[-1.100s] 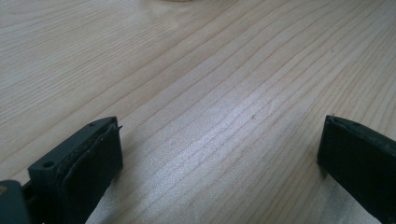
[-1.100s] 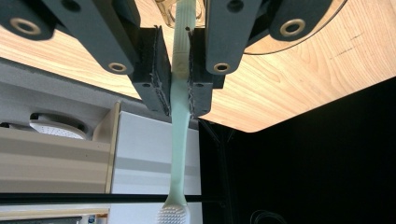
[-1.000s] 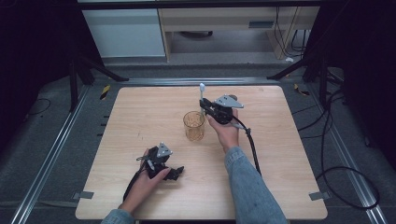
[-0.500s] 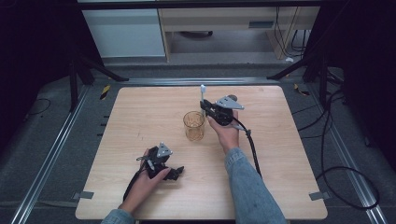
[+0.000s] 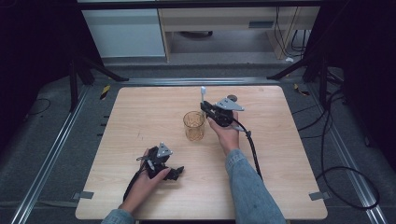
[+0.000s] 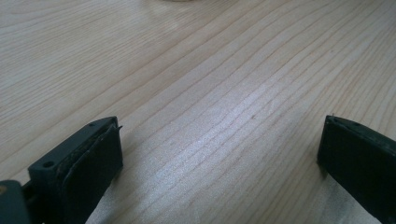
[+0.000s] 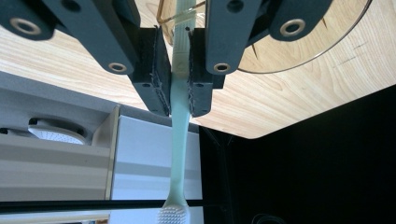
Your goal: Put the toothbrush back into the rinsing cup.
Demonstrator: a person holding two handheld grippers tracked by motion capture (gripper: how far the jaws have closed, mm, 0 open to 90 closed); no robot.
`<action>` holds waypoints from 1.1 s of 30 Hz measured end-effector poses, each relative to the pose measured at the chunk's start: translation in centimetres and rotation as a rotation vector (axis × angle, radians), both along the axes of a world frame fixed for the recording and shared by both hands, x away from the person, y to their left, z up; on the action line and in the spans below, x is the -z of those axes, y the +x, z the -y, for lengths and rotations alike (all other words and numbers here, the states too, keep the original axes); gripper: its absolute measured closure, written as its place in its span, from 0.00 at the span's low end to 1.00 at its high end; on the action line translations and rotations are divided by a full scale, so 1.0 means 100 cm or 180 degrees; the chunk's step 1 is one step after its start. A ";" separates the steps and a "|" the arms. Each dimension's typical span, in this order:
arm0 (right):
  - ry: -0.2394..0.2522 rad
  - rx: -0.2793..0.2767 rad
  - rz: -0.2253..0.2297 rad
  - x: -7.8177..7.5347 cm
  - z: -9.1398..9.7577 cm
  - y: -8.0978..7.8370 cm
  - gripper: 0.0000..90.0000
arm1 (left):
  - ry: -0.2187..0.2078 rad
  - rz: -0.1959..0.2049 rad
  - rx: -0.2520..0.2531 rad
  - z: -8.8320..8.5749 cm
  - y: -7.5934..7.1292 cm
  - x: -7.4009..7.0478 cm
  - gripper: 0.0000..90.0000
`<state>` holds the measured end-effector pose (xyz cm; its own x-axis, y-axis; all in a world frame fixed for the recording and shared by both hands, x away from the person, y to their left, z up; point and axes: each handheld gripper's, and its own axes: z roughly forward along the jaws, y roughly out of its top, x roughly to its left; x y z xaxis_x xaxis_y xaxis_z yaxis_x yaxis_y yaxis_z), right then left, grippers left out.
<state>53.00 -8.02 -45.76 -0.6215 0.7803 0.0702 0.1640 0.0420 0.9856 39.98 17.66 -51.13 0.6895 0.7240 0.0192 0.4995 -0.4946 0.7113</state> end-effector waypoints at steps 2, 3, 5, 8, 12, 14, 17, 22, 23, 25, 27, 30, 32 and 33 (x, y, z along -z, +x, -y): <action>-0.0014 -0.0010 0.0004 0.001 0.000 0.000 0.88 | 0.0011 -0.0002 0.0007 0.000 0.000 0.000 0.00; -0.0009 -0.0012 -0.0002 0.002 -0.001 0.000 0.88 | 0.0010 -0.0004 0.0008 0.000 0.000 0.000 0.00; -0.0027 -0.0013 0.0003 0.002 -0.002 0.000 0.88 | 0.0011 -0.0004 0.0009 0.000 0.000 0.000 0.00; -0.0025 -0.0016 -0.0005 0.003 -0.003 0.001 0.88 | 0.0011 -0.0005 0.0010 0.000 0.000 0.000 0.00; -0.0021 -0.0012 -0.0013 0.005 -0.004 0.001 0.88 | 0.0014 -0.0007 0.0009 0.000 0.000 0.000 0.00; -0.0028 -0.0022 -0.0021 0.006 -0.005 0.001 0.88 | 0.0008 -0.0006 0.0004 0.000 0.000 0.000 0.00; -0.0027 -0.0023 -0.0019 0.006 -0.006 0.001 0.88 | 0.0016 -0.0007 0.0010 0.000 0.000 0.000 0.00; -0.0032 -0.0024 -0.0018 0.008 -0.006 0.002 0.88 | 0.0013 -0.0006 0.0007 0.000 0.000 0.000 0.00; -0.0019 -0.0020 -0.0017 0.008 -0.006 0.002 0.88 | 0.0011 -0.0006 0.0006 0.000 0.000 0.000 0.00; -0.0021 -0.0014 -0.0024 0.008 -0.005 0.002 0.88 | 0.0009 -0.0006 0.0005 0.000 0.000 0.000 0.00; -0.0019 -0.0010 -0.0021 0.008 -0.005 0.002 0.88 | 0.0008 -0.0006 0.0004 0.000 0.000 0.000 0.00; -0.0002 -0.0007 -0.0014 0.009 -0.005 0.003 0.88 | 0.0007 -0.0005 0.0003 0.000 0.000 0.000 0.00; 0.0002 -0.0006 -0.0014 0.009 -0.005 0.003 0.88 | 0.0004 -0.0005 0.0001 0.000 0.000 0.000 0.00; -0.0003 -0.0004 -0.0011 0.009 -0.005 0.003 0.88 | 0.0005 -0.0005 0.0001 0.000 0.000 0.000 0.00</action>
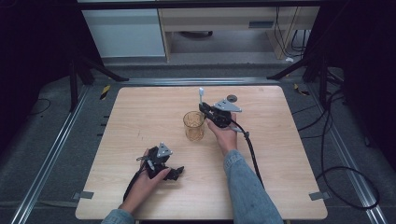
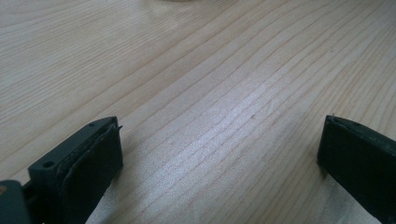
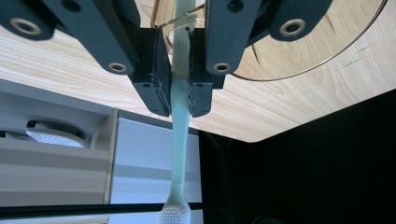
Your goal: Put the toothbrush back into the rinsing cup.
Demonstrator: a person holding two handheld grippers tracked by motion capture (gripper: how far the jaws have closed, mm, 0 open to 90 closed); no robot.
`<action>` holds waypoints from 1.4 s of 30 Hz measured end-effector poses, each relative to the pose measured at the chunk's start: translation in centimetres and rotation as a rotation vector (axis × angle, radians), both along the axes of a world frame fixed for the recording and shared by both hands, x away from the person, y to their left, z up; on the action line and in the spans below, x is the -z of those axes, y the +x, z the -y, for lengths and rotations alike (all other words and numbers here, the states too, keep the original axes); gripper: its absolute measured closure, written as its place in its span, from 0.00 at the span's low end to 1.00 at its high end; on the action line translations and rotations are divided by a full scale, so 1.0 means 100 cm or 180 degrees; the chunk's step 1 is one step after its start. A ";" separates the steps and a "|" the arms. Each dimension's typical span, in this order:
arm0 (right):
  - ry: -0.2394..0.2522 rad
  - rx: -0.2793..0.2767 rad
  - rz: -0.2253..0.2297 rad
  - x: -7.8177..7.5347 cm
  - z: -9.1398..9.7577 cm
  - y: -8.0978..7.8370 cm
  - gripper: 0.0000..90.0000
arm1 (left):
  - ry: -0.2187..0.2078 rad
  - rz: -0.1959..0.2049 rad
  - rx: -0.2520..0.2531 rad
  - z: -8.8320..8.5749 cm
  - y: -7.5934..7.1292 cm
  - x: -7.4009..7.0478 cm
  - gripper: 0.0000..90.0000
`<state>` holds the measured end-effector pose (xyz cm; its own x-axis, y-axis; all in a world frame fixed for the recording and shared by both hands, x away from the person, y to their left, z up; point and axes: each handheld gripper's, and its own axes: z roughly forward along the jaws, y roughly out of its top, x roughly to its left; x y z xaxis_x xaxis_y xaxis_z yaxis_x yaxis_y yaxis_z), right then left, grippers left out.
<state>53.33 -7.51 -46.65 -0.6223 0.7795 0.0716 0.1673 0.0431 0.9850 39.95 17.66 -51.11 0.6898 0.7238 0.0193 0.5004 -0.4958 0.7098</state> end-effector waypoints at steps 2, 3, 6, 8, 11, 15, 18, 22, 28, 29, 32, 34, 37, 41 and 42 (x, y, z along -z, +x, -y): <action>-0.0004 0.0001 -0.0007 0.000 0.000 0.000 0.88 | -0.0001 0.0000 0.0000 0.000 0.000 0.000 0.00; -0.0004 0.0002 0.0002 0.001 0.000 0.000 0.88 | -0.0002 0.0000 -0.0001 0.000 0.000 0.000 0.00; -0.0019 -0.0001 0.0008 0.002 0.000 0.000 0.88 | 0.0009 -0.0001 0.0006 0.000 0.000 0.000 0.00; -0.0032 -0.0002 -0.0005 0.002 -0.001 0.000 0.88 | 0.0010 -0.0001 0.0007 0.000 0.000 0.000 0.00; -0.0049 -0.0004 -0.0008 0.004 -0.001 0.000 0.88 | 0.0009 -0.0002 0.0007 0.000 0.000 0.000 0.00; -0.0105 -0.0006 -0.0018 0.005 -0.002 -0.001 0.88 | 0.0009 -0.0002 0.0007 0.000 0.000 0.000 0.00; -0.0097 -0.0005 -0.0029 0.005 -0.002 -0.001 0.88 | -0.0004 0.0000 0.0000 0.000 0.000 0.000 0.00; -0.0101 -0.0007 -0.0037 0.005 -0.001 0.000 0.88 | -0.0004 0.0000 -0.0001 0.000 0.000 0.000 0.00; -0.0110 -0.0005 -0.0065 0.006 -0.001 0.000 0.88 | 0.0005 -0.0001 0.0005 0.000 0.000 0.000 0.00; -0.0116 -0.0007 -0.0069 0.006 -0.001 0.000 0.88 | 0.0006 -0.0001 0.0005 0.000 0.000 0.000 0.00; -0.0103 -0.0013 -0.0083 0.006 0.000 0.000 0.87 | 0.0005 -0.0001 0.0004 0.000 0.000 0.000 0.00; -0.0104 -0.0017 -0.0085 0.005 0.000 0.000 0.87 | 0.0004 -0.0001 0.0003 0.000 0.000 0.000 0.00; -0.0103 -0.0016 -0.0093 0.005 0.000 0.000 0.87 | 0.0005 -0.0001 0.0004 0.000 0.000 0.000 0.00; -0.0104 -0.0019 -0.0100 0.005 0.000 0.000 0.86 | 0.0003 -0.0001 0.0003 0.000 0.000 0.000 0.00; -0.0105 -0.0017 -0.0101 0.005 0.000 0.000 0.86 | 0.0004 -0.0001 0.0004 0.000 0.000 0.000 0.00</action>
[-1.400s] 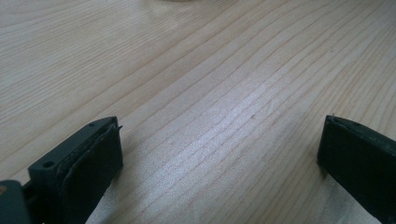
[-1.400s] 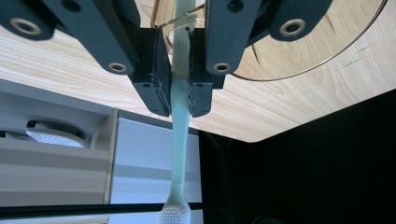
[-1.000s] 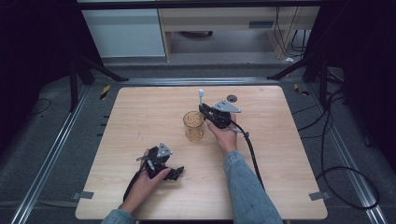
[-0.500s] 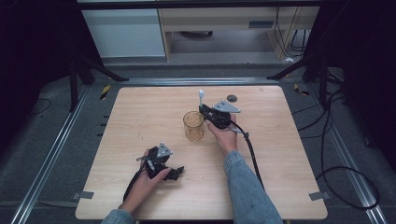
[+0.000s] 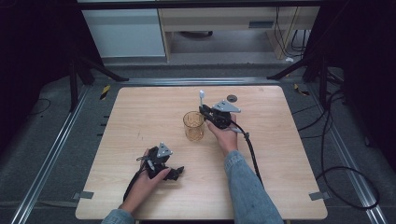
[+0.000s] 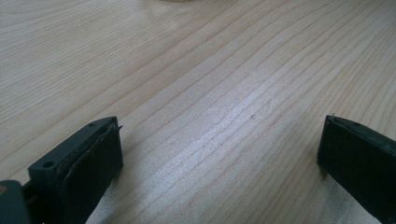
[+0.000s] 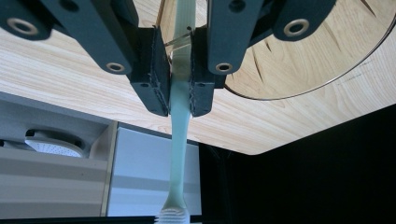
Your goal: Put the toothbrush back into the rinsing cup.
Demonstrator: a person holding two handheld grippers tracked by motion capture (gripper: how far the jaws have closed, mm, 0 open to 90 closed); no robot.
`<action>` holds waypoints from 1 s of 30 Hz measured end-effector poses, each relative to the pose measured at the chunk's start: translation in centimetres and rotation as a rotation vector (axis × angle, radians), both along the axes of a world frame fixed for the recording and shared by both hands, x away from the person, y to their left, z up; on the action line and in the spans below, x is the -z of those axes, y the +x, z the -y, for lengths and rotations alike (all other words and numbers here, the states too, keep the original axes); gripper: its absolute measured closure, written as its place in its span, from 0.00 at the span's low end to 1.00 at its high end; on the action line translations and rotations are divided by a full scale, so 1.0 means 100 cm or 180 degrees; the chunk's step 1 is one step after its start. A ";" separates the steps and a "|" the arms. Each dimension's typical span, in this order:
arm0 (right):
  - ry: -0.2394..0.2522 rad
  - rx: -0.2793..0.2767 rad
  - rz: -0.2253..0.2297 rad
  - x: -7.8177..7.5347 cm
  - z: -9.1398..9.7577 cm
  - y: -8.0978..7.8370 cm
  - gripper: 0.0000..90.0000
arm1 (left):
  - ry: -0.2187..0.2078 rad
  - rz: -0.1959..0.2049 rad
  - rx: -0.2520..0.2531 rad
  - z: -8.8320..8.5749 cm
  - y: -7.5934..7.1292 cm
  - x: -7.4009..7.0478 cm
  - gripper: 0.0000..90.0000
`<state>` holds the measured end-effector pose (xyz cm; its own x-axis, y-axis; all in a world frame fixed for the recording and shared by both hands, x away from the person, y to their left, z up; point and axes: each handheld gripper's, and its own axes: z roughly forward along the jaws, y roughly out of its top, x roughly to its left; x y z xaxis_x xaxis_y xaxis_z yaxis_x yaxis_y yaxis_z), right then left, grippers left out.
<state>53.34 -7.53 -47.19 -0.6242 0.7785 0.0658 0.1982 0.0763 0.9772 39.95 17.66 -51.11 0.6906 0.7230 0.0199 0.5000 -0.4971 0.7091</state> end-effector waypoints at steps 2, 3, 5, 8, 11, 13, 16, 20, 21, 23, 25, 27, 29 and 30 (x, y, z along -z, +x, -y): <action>0.0007 0.0004 -0.0012 0.000 0.000 0.000 0.85 | -0.0001 0.0000 0.0000 0.000 0.000 0.000 0.00; -0.0004 0.0007 -0.0011 0.000 0.001 0.000 0.85 | 0.0000 0.0000 0.0000 0.000 0.000 0.000 0.00; 0.0002 0.0010 -0.0017 0.000 0.001 0.000 0.84 | 0.0000 -0.0001 0.0000 0.000 0.000 0.000 0.00; -0.0005 0.0012 -0.0031 -0.001 0.002 0.000 0.83 | 0.0003 -0.0002 0.0001 0.000 0.000 0.000 0.00; 0.0001 0.0024 -0.0045 -0.002 0.003 0.000 0.79 | 0.0003 -0.0001 0.0001 0.000 0.000 0.000 0.00; 0.0006 0.0027 -0.0058 -0.003 0.004 0.000 0.78 | 0.0004 -0.0001 0.0001 0.000 0.000 0.000 0.00; 0.0006 0.0023 -0.0063 -0.005 0.005 -0.001 0.76 | 0.0001 0.0000 -0.0001 0.000 0.000 0.000 0.00; -0.0021 0.0020 -0.0077 -0.008 0.004 -0.003 0.73 | -0.0003 0.0002 -0.0002 0.000 0.000 0.000 0.00; -0.0021 0.0014 -0.0076 -0.009 0.003 -0.004 0.72 | -0.0001 0.0001 -0.0001 0.000 0.000 0.000 0.00; -0.0056 0.0012 -0.0073 -0.012 0.003 -0.005 0.70 | -0.0006 0.0001 -0.0003 0.000 0.000 0.000 0.00; -0.0059 0.0035 -0.0091 -0.015 0.003 -0.006 0.69 | -0.0009 0.0002 -0.0005 0.000 0.000 0.000 0.00; -0.0060 0.0080 -0.0125 -0.018 0.004 -0.006 0.67 | -0.0008 0.0001 -0.0002 0.000 0.000 0.000 0.00; -0.0055 0.0096 -0.0167 -0.021 0.005 -0.007 0.63 | 0.0001 -0.0004 0.0003 0.000 0.000 0.000 0.00; -0.0064 0.0097 -0.0198 -0.023 0.005 -0.008 0.62 | -0.0003 -0.0002 0.0000 0.000 0.000 0.000 0.00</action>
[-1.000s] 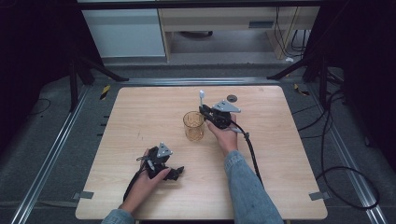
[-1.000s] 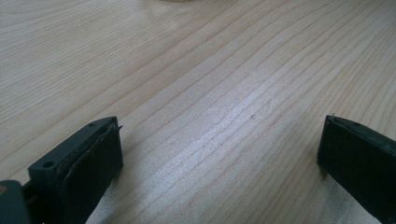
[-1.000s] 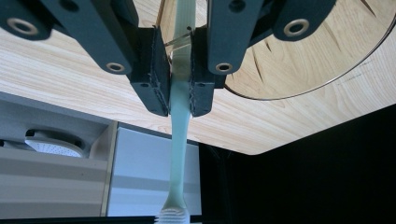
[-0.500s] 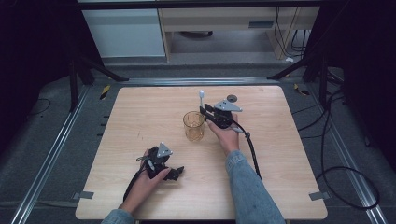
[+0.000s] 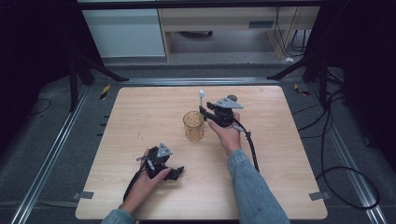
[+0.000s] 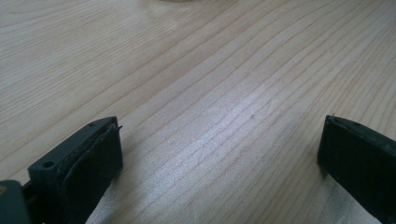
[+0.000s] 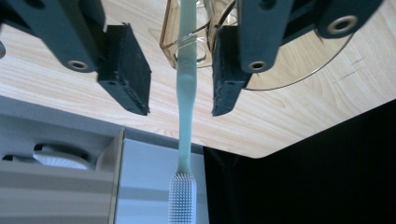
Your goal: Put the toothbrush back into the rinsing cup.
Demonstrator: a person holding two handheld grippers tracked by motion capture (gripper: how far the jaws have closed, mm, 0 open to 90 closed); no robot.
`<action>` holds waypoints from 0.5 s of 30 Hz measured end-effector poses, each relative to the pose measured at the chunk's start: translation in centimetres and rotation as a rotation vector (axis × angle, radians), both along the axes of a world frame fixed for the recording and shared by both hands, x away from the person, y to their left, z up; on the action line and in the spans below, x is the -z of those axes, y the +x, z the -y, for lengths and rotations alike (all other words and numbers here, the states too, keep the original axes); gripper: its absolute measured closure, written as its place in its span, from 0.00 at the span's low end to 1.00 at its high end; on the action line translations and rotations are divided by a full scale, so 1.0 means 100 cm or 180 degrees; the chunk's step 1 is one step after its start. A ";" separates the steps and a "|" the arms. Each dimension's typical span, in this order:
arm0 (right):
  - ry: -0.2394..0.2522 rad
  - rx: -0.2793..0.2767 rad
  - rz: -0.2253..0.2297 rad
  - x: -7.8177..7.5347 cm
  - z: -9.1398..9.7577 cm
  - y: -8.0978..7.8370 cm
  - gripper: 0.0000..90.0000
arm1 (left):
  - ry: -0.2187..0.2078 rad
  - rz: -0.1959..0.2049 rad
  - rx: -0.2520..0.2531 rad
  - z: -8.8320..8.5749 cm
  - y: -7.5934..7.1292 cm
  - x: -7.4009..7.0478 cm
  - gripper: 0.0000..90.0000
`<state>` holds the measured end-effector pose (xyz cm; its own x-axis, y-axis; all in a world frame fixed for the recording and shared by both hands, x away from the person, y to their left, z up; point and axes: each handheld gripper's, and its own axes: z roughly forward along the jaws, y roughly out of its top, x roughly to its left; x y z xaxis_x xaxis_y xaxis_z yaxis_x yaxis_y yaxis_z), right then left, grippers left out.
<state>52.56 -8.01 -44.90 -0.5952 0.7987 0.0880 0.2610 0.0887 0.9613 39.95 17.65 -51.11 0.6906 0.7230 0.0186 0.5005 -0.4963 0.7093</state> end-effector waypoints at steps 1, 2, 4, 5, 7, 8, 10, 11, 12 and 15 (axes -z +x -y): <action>-0.0017 -0.0005 -0.0031 -0.001 0.000 -0.001 0.60 | -0.0003 0.0004 -0.0004 0.000 0.000 0.000 0.00; -0.0022 -0.0011 -0.0040 -0.003 0.000 -0.002 0.59 | -0.0005 0.0004 -0.0006 0.000 0.000 0.000 0.00; -0.0048 -0.0009 -0.0061 -0.006 0.000 -0.003 0.55 | 0.0003 0.0004 0.0001 0.000 0.000 0.000 0.00; -0.0056 -0.0006 -0.0075 -0.007 0.000 -0.004 0.53 | 0.0002 0.0003 0.0000 0.000 0.000 0.000 0.00; -0.0074 -0.0008 -0.0128 -0.009 0.000 -0.005 0.49 | 0.0003 0.0000 -0.0001 0.000 0.000 0.000 0.00; -0.0110 -0.0006 -0.0146 -0.010 0.001 -0.006 0.47 | 0.0002 0.0001 -0.0002 0.000 0.000 0.000 0.00; -0.0158 0.0014 -0.0165 -0.013 0.002 -0.008 0.41 | 0.0000 0.0002 -0.0001 0.000 0.000 0.000 0.00; -0.0194 0.0028 -0.0162 -0.014 0.002 -0.009 0.39 | 0.0001 0.0001 -0.0002 0.000 0.000 0.000 0.00; -0.0228 0.0027 -0.0157 -0.016 0.002 -0.010 0.38 | 0.0003 0.0001 -0.0001 0.000 0.000 0.000 0.00; -0.0266 0.0034 -0.0222 -0.020 0.004 -0.012 0.32 | 0.0000 0.0003 -0.0002 0.000 0.000 0.000 0.00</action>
